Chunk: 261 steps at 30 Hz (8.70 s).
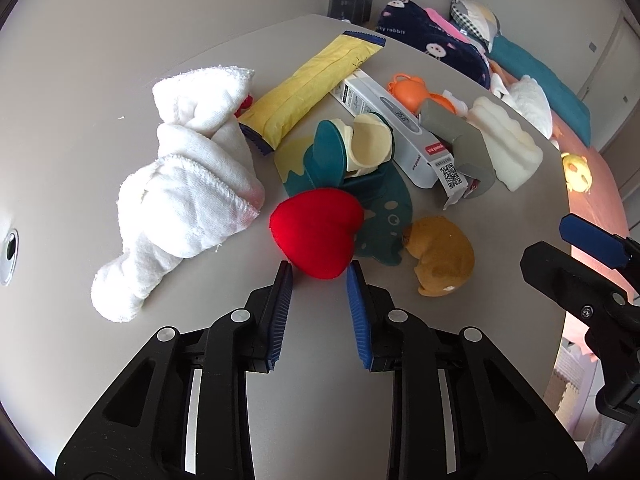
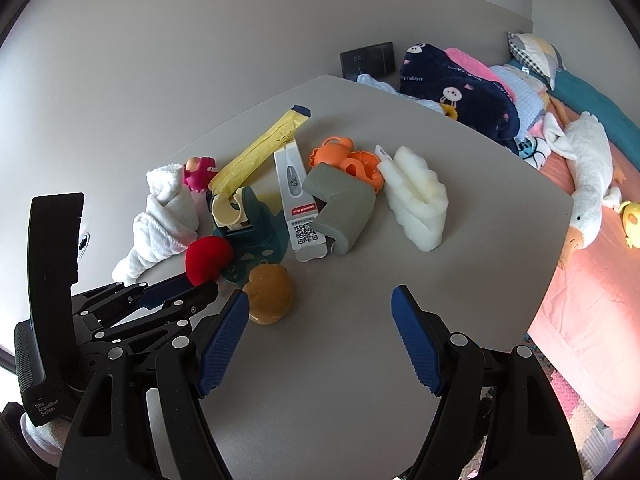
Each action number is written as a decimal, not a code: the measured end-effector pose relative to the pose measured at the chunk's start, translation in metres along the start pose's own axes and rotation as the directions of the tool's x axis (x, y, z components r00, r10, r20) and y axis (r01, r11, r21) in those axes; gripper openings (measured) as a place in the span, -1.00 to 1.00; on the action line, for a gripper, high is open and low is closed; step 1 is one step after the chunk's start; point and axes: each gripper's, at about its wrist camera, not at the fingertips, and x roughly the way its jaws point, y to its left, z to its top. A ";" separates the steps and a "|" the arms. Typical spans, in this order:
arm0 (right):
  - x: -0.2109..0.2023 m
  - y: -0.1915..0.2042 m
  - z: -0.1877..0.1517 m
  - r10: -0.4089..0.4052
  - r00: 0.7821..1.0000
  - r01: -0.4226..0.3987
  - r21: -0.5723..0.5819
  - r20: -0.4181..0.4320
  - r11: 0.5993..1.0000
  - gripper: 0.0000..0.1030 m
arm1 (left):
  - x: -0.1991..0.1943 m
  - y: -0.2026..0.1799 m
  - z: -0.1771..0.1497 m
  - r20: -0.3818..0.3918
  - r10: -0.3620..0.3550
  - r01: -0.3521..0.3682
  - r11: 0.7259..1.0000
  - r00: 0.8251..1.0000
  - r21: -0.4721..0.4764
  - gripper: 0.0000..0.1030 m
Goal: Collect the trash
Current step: 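Grasp the red heart with the left tool while the right tool grasps the brown cookie plush, then carry the heart and cookie plush over the bin and open both tools, then move both open tools back over the desk, then grasp the white towel with the left tool while the right tool grasps the white foam piece, then lift the towel and foam piece and carry them toward the bin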
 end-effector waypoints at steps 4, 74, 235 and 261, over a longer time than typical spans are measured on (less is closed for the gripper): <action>0.006 0.006 0.002 0.009 1.000 -0.009 -0.013 -0.009 1.000 0.45 | 0.002 0.002 0.006 -0.016 -0.022 0.022 1.000 1.000 -0.002 -0.01; -0.086 -0.074 -0.049 -0.082 0.995 0.074 0.130 0.050 0.989 -0.23 | -0.076 -0.088 -0.009 0.143 -0.104 0.082 0.985 0.984 0.154 -0.11; -0.011 -0.066 0.036 -0.095 0.995 0.094 0.074 0.008 0.993 -0.46 | -0.048 0.046 0.035 0.116 0.021 -0.011 0.996 0.993 -0.091 -0.05; -0.121 -0.107 -0.039 -0.154 0.984 0.137 0.170 0.091 0.976 -0.45 | -0.074 -0.080 0.005 0.109 -0.133 0.117 0.983 0.985 0.143 -0.05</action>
